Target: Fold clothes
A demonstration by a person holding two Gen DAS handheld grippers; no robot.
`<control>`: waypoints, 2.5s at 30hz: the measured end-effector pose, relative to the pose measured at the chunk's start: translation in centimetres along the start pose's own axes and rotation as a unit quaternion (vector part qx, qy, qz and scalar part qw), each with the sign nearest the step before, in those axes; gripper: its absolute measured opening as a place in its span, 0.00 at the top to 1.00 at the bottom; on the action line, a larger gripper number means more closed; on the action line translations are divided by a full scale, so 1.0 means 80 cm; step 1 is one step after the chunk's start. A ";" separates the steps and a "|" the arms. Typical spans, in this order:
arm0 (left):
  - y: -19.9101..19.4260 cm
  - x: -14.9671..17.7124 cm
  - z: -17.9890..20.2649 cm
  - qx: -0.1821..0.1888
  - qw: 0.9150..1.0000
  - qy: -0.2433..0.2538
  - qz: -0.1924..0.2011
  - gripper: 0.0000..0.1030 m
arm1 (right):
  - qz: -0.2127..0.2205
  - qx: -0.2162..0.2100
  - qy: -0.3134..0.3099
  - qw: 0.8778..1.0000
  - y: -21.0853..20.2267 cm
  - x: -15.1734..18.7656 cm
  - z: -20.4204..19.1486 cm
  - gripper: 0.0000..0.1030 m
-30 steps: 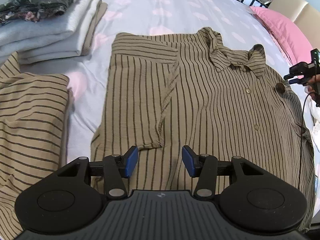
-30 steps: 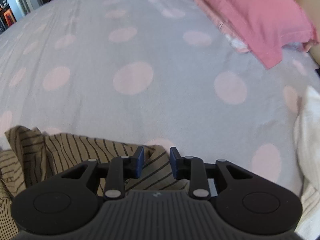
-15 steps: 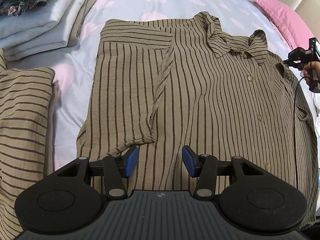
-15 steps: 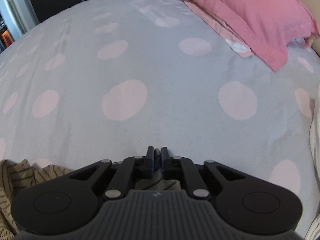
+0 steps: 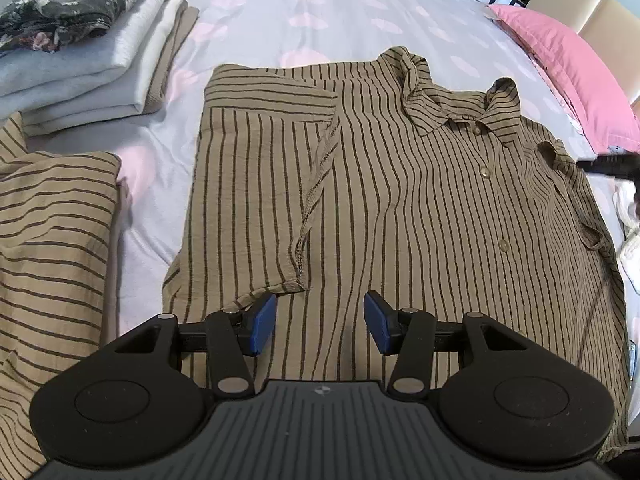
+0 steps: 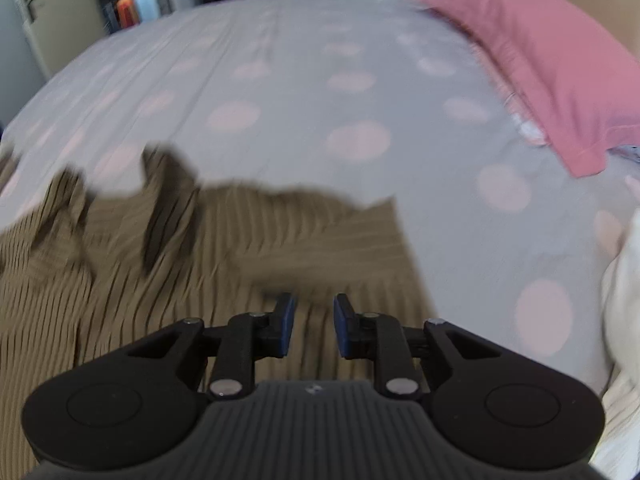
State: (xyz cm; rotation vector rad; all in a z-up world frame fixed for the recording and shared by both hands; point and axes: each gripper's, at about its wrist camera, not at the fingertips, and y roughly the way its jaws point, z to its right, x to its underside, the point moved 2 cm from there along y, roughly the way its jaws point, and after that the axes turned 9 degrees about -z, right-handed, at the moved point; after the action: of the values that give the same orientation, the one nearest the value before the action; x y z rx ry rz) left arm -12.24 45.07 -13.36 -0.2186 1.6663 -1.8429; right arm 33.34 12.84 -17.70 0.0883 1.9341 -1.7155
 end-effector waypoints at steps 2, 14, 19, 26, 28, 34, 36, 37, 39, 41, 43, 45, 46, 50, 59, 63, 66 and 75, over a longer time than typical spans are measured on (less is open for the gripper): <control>-0.003 0.002 -0.001 -0.003 1.000 0.000 0.004 0.55 | -0.012 -0.001 -0.015 1.000 0.007 0.018 -0.009 0.76; -0.016 0.002 0.006 0.007 1.000 0.009 0.017 0.55 | -0.028 -0.013 0.024 0.999 0.030 0.036 0.004 0.97; -0.022 0.004 0.005 0.008 1.000 0.007 0.024 0.55 | -0.013 -0.052 0.041 0.998 -0.001 0.031 -0.001 0.97; -0.025 0.004 0.005 0.005 1.000 0.006 0.028 0.55 | -0.042 -0.065 0.053 0.996 0.022 0.035 -0.021 0.93; -0.028 0.001 0.006 0.003 0.999 0.006 0.033 0.55 | -0.046 -0.052 0.058 0.996 0.028 0.040 -0.020 0.89; -0.039 -0.003 0.014 0.010 0.999 0.011 0.045 0.55 | -0.032 -0.069 0.063 0.995 -0.021 0.065 -0.013 0.73; -0.042 -0.002 0.020 0.012 0.999 0.020 0.048 0.55 | -0.030 -0.080 0.055 0.995 -0.047 0.082 -0.010 0.73; -0.044 -0.001 0.023 0.012 0.998 0.023 0.050 0.55 | -0.028 -0.081 0.050 0.995 -0.059 0.090 -0.008 0.73; -0.047 0.002 0.028 0.013 0.998 0.030 0.052 0.55 | -0.025 -0.072 0.044 0.996 -0.078 0.111 0.000 0.73; -0.052 0.005 0.034 0.014 0.998 0.034 0.056 0.55 | -0.032 -0.055 0.053 0.997 -0.089 0.134 0.012 0.73; -0.058 0.010 0.038 0.015 0.997 0.036 0.059 0.55 | -0.042 -0.045 0.067 0.996 -0.097 0.160 0.025 0.73; -0.063 0.017 0.042 0.016 0.997 0.041 0.062 0.55 | -0.053 -0.045 0.079 0.994 -0.105 0.188 0.034 0.73; -0.066 0.020 0.045 0.017 0.997 0.045 0.063 0.55 | -0.061 -0.045 0.084 0.994 -0.107 0.202 0.037 0.73; -0.071 0.037 0.052 0.011 0.996 0.063 0.060 0.53 | -0.107 -0.044 0.087 0.989 -0.113 0.261 0.029 0.73; -0.026 0.127 0.066 0.032 0.991 0.124 -0.031 0.53 | -0.187 -0.059 0.045 0.980 -0.131 0.379 -0.030 0.71; -0.010 0.170 0.082 0.037 0.984 0.161 -0.065 0.53 | -0.205 -0.065 0.016 0.977 -0.143 0.416 -0.068 0.66; -0.009 0.198 0.098 0.045 0.977 0.193 -0.079 0.53 | -0.210 -0.072 -0.023 0.975 -0.153 0.439 -0.101 0.62; -0.015 0.286 0.166 0.085 0.944 0.306 -0.094 0.53 | -0.179 -0.128 -0.102 0.970 -0.187 0.490 -0.194 0.68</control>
State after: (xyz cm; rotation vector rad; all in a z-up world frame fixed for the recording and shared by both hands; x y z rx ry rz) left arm -23.70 21.38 -16.33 0.3142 1.9142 -2.3483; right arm -11.30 12.77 -20.72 -0.5432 2.0838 -1.5935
